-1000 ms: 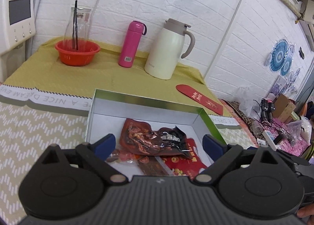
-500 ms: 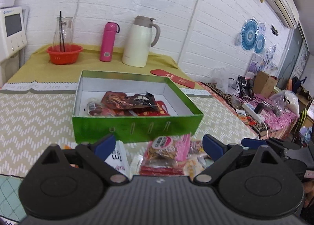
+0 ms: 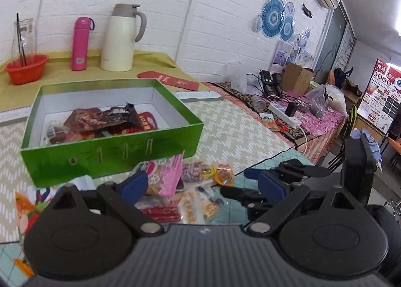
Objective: Organize snacks
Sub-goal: 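Move the left tool to the yellow jelly cup and grasp it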
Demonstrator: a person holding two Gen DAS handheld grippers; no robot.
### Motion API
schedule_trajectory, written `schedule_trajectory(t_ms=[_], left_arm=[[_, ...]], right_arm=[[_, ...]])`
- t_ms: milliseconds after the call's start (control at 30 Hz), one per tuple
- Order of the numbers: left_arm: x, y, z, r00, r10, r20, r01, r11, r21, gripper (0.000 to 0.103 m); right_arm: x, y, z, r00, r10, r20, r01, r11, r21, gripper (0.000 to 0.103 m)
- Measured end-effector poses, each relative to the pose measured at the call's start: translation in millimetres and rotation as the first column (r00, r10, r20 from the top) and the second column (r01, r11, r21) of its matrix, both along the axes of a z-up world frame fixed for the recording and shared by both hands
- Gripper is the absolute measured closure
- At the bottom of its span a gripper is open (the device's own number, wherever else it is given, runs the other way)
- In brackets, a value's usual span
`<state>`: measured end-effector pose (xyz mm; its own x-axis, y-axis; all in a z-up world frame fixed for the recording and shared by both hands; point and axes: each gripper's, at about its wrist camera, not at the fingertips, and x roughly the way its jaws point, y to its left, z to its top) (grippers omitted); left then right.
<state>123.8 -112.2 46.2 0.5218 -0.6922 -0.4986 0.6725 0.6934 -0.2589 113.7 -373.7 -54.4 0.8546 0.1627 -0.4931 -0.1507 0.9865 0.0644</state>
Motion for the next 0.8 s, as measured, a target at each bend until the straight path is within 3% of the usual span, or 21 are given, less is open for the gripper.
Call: schedule_trajectory(t_ms=[67,133,167,233,367,433,600,667,800], left_arm=[[16.8,-15.3,3.8,1.000,-0.015,-0.025,0.015,1.000,0.001,0.012],[30.8,-34.4,5.3,0.999,-0.034,-0.029,0.034,0.999,0.019,0.014],[37.1,-44.0,4.7,0.999,-0.038,-0.032,0.039,0.999,0.032,0.018],[49.9,-64.3,-0.5,0.996,-0.068,-0.063,0.072,0.996,0.055,0.038],[68.8,-99.6,-19.1,0.996,-0.069,-0.061,0.077,0.984,0.158,0.039],[78.7,-111.6,-31.6,0.994,-0.066,-0.088,0.083,0.974,0.209,0.028],[89.5,-120.0,-49.3,0.992,-0.044,-0.121,0.077,0.956,0.284,0.029],[91.5,-121.3,-50.4,0.991,-0.041,-0.126,0.079,0.948,0.309,0.033],[94.8,-123.4,-52.1,0.985,-0.052,-0.165,0.106,0.936,0.335,0.057]], right_arm=[[8.5,0.9,-4.2,1.000,-0.009,-0.012,0.009,1.000,-0.006,0.013],[14.5,-1.7,-8.4,0.999,-0.018,-0.027,0.018,1.000,0.005,0.034],[15.3,-3.9,-10.2,0.999,-0.023,-0.030,0.023,1.000,0.017,0.034],[12.0,-9.1,-10.5,0.999,-0.031,-0.021,0.031,0.999,0.036,0.037],[-1.4,-20.5,-10.2,0.999,-0.037,-0.017,0.038,0.999,0.017,0.037],[-9.9,-27.5,-10.2,0.999,-0.040,-0.020,0.040,0.999,0.022,0.036],[-19.6,-41.4,-13.0,0.999,-0.050,-0.021,0.051,0.998,0.047,0.035],[-18.6,-41.9,-12.7,0.999,-0.048,-0.019,0.049,0.997,0.053,0.035],[-17.4,-40.0,-13.3,0.999,-0.038,-0.011,0.039,0.998,0.055,0.034]])
